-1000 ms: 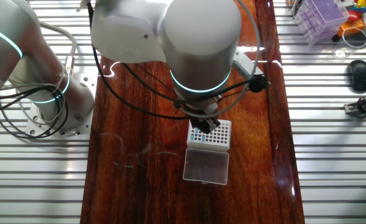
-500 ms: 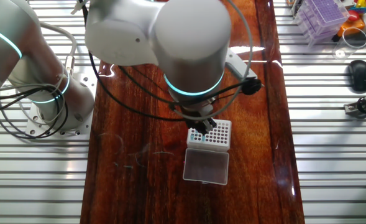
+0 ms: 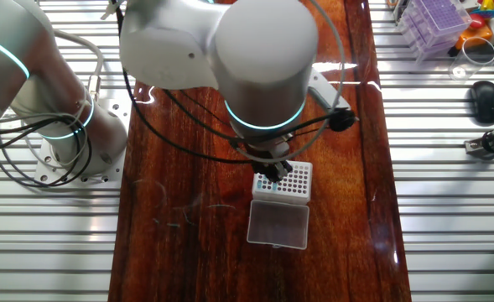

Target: Transfer all medium pipette tips from one holder to another

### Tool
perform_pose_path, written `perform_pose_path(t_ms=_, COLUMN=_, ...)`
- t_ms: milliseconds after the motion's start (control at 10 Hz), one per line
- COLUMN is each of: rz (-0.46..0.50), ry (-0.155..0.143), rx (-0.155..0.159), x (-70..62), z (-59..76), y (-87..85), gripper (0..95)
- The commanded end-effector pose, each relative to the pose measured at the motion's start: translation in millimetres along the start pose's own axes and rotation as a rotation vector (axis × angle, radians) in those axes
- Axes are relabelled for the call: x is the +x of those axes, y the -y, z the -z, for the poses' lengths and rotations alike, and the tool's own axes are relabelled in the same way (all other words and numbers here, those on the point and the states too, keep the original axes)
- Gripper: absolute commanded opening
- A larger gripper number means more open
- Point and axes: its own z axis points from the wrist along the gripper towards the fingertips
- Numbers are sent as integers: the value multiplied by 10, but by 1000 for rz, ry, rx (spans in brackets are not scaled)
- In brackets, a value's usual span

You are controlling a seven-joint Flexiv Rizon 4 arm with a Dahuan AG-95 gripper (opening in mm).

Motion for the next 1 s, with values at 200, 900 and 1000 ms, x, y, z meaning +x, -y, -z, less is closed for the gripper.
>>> perform_pose_path(t_ms=200, rz=-4, ry=2, rx=5, x=55, z=-57, y=53, gripper=190)
perform_pose_path(t_ms=900, rz=-2, ry=22, rx=15, x=50, z=-214, y=53, gripper=190)
perform_pose_path(t_ms=1000, rz=1, ry=23, rx=19, x=49, z=-235, y=52, gripper=0)
